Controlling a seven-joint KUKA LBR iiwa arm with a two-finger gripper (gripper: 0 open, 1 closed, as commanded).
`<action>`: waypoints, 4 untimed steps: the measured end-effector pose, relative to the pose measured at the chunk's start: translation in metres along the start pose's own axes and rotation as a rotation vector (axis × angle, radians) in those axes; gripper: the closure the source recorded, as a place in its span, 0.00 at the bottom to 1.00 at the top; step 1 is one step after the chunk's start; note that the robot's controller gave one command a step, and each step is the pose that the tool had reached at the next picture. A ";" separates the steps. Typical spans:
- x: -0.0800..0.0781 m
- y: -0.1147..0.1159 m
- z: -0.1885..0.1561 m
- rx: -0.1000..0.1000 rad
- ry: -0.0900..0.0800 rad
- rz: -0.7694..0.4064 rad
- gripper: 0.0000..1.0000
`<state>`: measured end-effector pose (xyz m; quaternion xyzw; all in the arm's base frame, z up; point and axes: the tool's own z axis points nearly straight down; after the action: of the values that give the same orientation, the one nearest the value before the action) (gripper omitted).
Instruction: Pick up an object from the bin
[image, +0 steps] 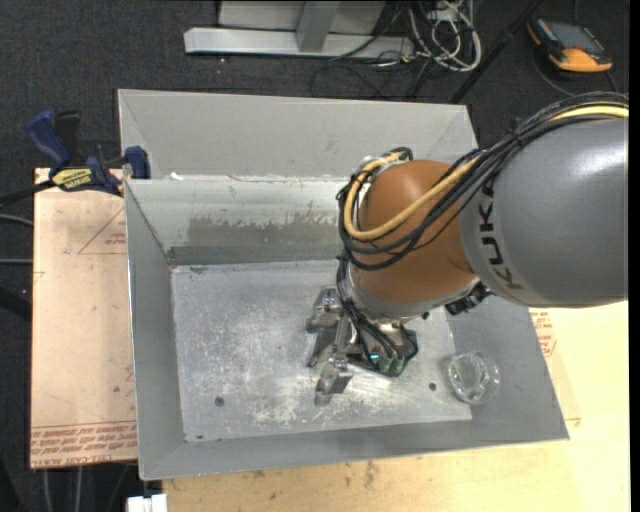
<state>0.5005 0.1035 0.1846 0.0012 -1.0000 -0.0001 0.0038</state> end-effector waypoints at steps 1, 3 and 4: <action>-0.002 0.000 -0.004 -0.001 -0.008 0.002 0.00; -0.069 -0.054 0.099 -0.001 -0.013 -0.075 1.00; -0.069 -0.054 0.099 -0.001 -0.013 -0.075 1.00</action>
Offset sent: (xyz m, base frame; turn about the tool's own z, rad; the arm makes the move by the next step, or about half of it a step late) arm 0.0622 -0.0828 -0.0317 -0.1574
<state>0.5689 0.0496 0.0856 0.0389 -0.9992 -0.0009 -0.0025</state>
